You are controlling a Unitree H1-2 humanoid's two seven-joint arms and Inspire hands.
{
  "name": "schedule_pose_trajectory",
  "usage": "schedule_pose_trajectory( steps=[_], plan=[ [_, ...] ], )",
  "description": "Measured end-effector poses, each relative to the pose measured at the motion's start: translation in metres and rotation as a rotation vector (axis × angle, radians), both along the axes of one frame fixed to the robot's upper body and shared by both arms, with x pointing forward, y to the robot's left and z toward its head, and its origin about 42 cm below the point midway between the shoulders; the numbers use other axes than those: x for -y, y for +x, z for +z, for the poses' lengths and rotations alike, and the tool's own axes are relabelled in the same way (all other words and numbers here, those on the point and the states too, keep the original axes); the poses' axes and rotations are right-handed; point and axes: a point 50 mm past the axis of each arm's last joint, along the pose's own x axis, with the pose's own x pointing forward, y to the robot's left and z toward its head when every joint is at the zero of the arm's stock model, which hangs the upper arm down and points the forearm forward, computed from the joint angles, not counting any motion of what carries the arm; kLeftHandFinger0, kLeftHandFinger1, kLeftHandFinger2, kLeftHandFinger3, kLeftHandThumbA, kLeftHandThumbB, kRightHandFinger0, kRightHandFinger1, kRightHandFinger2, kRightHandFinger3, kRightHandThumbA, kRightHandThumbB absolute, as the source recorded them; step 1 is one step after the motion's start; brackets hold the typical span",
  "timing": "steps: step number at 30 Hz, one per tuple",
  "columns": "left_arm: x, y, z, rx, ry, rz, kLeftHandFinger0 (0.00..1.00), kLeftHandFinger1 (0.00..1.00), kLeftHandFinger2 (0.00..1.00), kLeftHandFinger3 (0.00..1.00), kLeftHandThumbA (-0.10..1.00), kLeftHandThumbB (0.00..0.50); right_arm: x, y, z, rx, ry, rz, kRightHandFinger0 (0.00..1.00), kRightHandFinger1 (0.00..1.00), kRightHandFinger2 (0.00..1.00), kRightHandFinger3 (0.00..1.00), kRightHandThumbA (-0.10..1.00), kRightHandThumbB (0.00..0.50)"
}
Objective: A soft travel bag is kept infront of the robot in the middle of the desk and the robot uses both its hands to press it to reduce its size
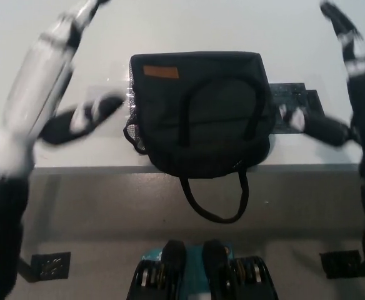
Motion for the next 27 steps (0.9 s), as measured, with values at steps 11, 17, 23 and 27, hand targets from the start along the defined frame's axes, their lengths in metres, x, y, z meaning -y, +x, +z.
schedule_pose_trajectory(
  steps=[11, 17, 23, 27],
  plan=[
    [0.025, 0.128, 0.006, -0.247, 0.302, 0.222, 1.00, 1.00, 1.00, 1.00, 1.00, 0.063, -0.034, 0.112, 0.026, -0.280, -0.075, -0.024, 1.00, 1.00, 1.00, 1.00, 1.00, 0.277],
    [0.027, 0.179, -0.018, -0.399, 0.477, 0.358, 1.00, 1.00, 1.00, 1.00, 1.00, 0.065, -0.047, 0.161, 0.002, -0.486, -0.096, -0.052, 1.00, 1.00, 1.00, 1.00, 1.00, 0.223],
    [0.037, 0.200, -0.031, -0.464, 0.591, 0.434, 1.00, 1.00, 1.00, 1.00, 1.00, 0.121, -0.059, 0.184, -0.016, -0.602, -0.116, -0.075, 1.00, 1.00, 1.00, 1.00, 1.00, 0.239],
    [0.046, 0.205, -0.039, -0.484, 0.647, 0.459, 1.00, 1.00, 1.00, 1.00, 1.00, 0.140, -0.064, 0.190, -0.031, -0.652, -0.127, -0.088, 1.00, 1.00, 1.00, 1.00, 1.00, 0.203]
  ],
)
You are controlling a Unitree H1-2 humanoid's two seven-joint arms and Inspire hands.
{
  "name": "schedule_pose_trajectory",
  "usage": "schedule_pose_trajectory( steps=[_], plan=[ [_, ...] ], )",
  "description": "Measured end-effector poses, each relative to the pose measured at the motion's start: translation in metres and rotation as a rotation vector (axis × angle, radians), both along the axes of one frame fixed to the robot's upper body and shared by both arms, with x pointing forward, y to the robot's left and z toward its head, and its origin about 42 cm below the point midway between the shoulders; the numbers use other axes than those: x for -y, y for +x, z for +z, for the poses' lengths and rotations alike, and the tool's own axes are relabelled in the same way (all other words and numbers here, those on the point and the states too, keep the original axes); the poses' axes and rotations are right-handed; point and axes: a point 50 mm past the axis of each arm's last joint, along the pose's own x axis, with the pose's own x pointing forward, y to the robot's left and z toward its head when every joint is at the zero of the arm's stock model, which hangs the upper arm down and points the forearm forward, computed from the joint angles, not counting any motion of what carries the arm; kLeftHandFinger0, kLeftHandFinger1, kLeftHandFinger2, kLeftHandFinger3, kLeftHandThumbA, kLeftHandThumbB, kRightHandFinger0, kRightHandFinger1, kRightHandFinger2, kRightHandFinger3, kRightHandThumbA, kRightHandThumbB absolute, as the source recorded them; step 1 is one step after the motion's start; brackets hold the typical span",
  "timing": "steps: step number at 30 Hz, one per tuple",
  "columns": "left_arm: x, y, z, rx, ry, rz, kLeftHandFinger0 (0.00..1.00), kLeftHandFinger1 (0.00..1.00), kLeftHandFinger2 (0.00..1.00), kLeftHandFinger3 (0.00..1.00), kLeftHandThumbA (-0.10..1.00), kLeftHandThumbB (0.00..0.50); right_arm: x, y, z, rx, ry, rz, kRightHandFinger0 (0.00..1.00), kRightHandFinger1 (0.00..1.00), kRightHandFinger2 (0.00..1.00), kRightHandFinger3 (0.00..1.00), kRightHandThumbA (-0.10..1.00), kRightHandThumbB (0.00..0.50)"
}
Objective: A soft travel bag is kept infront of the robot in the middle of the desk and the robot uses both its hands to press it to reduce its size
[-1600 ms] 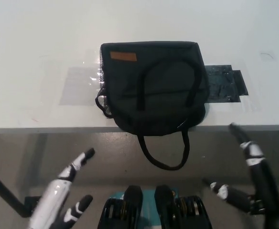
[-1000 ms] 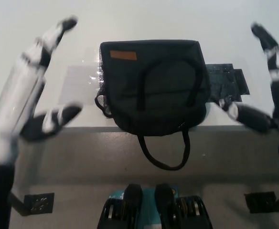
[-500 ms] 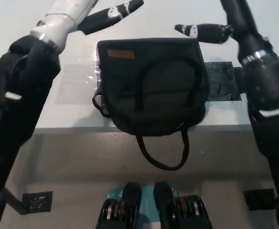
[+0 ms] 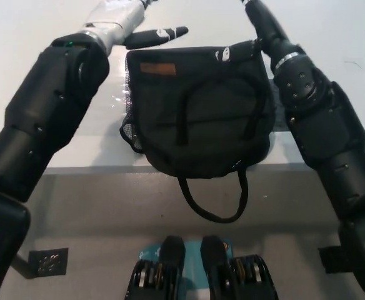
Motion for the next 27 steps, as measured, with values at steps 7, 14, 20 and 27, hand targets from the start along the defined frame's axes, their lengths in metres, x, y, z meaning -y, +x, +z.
schedule_pose_trajectory(
  steps=[7, 14, 20, 27],
  plan=[
    [0.012, 0.004, -0.011, -0.018, 0.051, 0.014, 1.00, 1.00, 1.00, 1.00, 1.00, 0.157, -0.001, 0.004, -0.022, -0.044, -0.026, -0.016, 1.00, 1.00, 1.00, 1.00, 1.00, 0.235],
    [0.033, 0.001, -0.020, -0.022, 0.088, 0.004, 1.00, 1.00, 1.00, 1.00, 1.00, 0.048, -0.002, 0.004, -0.024, -0.040, -0.015, -0.011, 1.00, 1.00, 1.00, 1.00, 1.00, 0.223],
    [0.045, -0.003, -0.015, 0.004, 0.101, -0.010, 1.00, 1.00, 1.00, 1.00, 1.00, 0.053, -0.002, 0.004, -0.021, -0.032, -0.001, -0.007, 1.00, 1.00, 1.00, 1.00, 1.00, 0.211],
    [0.056, -0.009, -0.010, 0.038, 0.116, -0.018, 1.00, 1.00, 1.00, 1.00, 1.00, 0.054, -0.004, 0.001, -0.014, 0.003, 0.016, 0.005, 1.00, 1.00, 1.00, 1.00, 1.00, 0.229]
  ],
)
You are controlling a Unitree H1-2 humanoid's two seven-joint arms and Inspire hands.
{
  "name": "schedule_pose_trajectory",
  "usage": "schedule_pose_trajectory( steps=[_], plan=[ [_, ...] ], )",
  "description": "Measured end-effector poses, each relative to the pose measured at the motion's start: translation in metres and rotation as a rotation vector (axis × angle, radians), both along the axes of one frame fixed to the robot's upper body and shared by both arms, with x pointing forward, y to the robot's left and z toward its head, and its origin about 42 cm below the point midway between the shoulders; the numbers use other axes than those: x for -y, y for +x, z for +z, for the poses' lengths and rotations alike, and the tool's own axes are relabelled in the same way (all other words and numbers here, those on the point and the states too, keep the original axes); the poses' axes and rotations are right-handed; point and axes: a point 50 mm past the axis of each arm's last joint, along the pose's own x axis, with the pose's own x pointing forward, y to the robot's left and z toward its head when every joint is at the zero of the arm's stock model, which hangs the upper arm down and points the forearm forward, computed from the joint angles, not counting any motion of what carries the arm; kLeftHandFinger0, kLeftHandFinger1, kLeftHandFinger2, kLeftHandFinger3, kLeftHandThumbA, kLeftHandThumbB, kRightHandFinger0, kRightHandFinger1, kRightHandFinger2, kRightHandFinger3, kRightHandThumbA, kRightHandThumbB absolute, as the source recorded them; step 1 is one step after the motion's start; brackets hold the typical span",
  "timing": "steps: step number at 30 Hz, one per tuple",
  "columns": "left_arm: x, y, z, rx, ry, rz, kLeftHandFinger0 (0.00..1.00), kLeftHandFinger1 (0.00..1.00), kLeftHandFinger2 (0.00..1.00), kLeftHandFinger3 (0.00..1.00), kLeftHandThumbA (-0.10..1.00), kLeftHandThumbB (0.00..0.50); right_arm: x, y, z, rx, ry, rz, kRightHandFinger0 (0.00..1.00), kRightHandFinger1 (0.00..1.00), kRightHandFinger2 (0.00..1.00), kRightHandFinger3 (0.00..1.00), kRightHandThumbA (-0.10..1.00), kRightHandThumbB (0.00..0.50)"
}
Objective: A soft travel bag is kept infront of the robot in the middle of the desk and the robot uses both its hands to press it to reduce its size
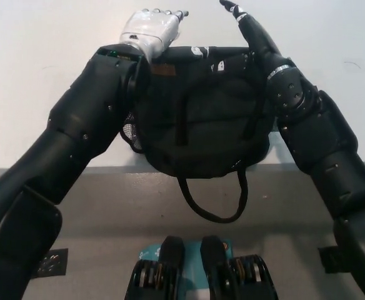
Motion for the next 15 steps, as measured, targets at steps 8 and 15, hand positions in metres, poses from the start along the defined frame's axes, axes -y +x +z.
schedule_pose_trajectory(
  steps=[8, 15],
  plan=[
    [0.006, -0.019, -0.039, -0.018, -0.006, -0.011, 1.00, 1.00, 1.00, 1.00, 1.00, 0.089, 0.002, -0.011, -0.019, -0.011, 0.031, 0.005, 1.00, 1.00, 1.00, 1.00, 1.00, 0.257],
    [-0.007, -0.035, -0.098, -0.090, -0.028, 0.027, 1.00, 1.00, 1.00, 1.00, 1.00, 0.109, 0.003, -0.028, -0.066, -0.099, 0.059, -0.004, 1.00, 1.00, 1.00, 1.00, 1.00, 0.265]
  ],
)
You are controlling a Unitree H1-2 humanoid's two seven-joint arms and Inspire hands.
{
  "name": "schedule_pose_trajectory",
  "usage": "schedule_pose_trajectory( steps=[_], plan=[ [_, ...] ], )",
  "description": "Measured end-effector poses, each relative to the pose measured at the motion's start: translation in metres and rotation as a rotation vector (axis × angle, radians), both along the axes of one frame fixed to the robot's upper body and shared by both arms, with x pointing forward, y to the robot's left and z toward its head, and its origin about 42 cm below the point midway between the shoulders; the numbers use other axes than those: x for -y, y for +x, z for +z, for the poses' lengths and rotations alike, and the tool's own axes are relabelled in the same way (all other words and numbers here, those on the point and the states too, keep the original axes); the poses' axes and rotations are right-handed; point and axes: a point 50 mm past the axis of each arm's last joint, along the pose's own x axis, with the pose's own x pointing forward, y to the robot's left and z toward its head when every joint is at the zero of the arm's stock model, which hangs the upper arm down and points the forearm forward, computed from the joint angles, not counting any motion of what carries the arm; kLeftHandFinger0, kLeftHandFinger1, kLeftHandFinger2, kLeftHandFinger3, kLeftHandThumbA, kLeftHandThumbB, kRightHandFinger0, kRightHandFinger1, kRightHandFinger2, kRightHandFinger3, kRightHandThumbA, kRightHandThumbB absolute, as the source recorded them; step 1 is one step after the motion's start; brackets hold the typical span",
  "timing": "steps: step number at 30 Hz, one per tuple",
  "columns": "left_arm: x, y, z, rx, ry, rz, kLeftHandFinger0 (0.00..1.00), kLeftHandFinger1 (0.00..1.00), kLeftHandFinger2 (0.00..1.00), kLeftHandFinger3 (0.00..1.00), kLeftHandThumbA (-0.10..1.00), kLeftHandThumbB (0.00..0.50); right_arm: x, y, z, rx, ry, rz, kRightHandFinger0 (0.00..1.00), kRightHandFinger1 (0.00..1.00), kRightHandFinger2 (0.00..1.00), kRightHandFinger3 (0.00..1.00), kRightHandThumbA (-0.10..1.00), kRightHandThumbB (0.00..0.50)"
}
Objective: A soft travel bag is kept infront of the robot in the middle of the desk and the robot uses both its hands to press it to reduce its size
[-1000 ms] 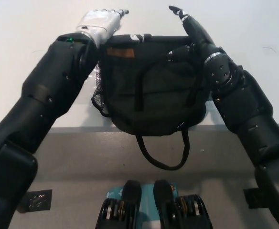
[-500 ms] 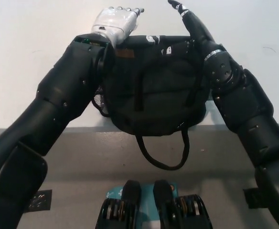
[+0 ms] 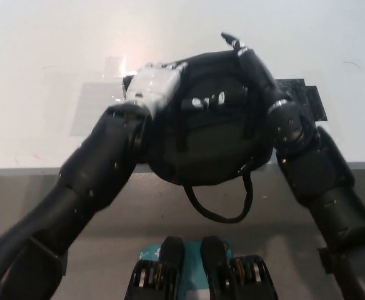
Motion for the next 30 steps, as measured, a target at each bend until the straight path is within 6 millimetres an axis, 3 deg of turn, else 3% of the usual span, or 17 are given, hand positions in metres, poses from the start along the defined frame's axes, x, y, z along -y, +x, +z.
schedule_pose_trajectory(
  steps=[8, 10, 11, 16, 19, 22, 27, 30],
  plan=[
    [-0.004, -0.008, -0.033, -0.026, -0.038, 0.033, 1.00, 1.00, 1.00, 1.00, 1.00, 0.086, -0.005, -0.010, -0.031, -0.064, 0.025, -0.009, 1.00, 1.00, 1.00, 1.00, 1.00, 0.285],
    [-0.005, -0.010, -0.038, -0.028, -0.050, 0.038, 1.00, 1.00, 1.00, 1.00, 1.00, 0.078, -0.006, -0.012, -0.040, -0.079, 0.028, -0.013, 1.00, 1.00, 1.00, 1.00, 1.00, 0.264],
    [-0.005, -0.013, -0.044, -0.030, -0.058, 0.042, 1.00, 1.00, 1.00, 1.00, 1.00, 0.082, -0.007, -0.014, -0.048, -0.091, 0.031, -0.017, 1.00, 1.00, 1.00, 1.00, 1.00, 0.298],
    [-0.004, -0.016, -0.061, -0.030, -0.081, 0.052, 1.00, 1.00, 1.00, 1.00, 1.00, 0.093, -0.010, -0.020, -0.070, -0.103, 0.062, -0.024, 1.00, 1.00, 1.00, 1.00, 1.00, 0.294],
    [-0.005, -0.016, -0.071, -0.030, -0.091, 0.056, 1.00, 1.00, 1.00, 1.00, 1.00, 0.097, -0.009, -0.023, -0.080, -0.107, 0.086, -0.030, 1.00, 1.00, 1.00, 1.00, 1.00, 0.330],
    [-0.005, -0.015, -0.082, -0.015, -0.100, 0.059, 1.00, 1.00, 1.00, 1.00, 1.00, 0.093, -0.011, -0.025, -0.088, -0.106, 0.113, -0.040, 1.00, 1.00, 1.00, 1.00, 1.00, 0.308],
    [-0.004, -0.015, -0.095, 0.013, -0.116, 0.058, 1.00, 1.00, 1.00, 1.00, 1.00, 0.087, -0.012, -0.027, -0.096, -0.084, 0.076, -0.056, 1.00, 1.00, 1.00, 1.00, 1.00, 0.203],
    [-0.003, -0.014, -0.103, 0.024, -0.116, 0.058, 1.00, 1.00, 1.00, 1.00, 1.00, 0.083, -0.015, -0.029, -0.101, -0.051, -0.034, -0.053, 1.00, 1.00, 1.00, 1.00, 1.00, 0.216]
  ],
)
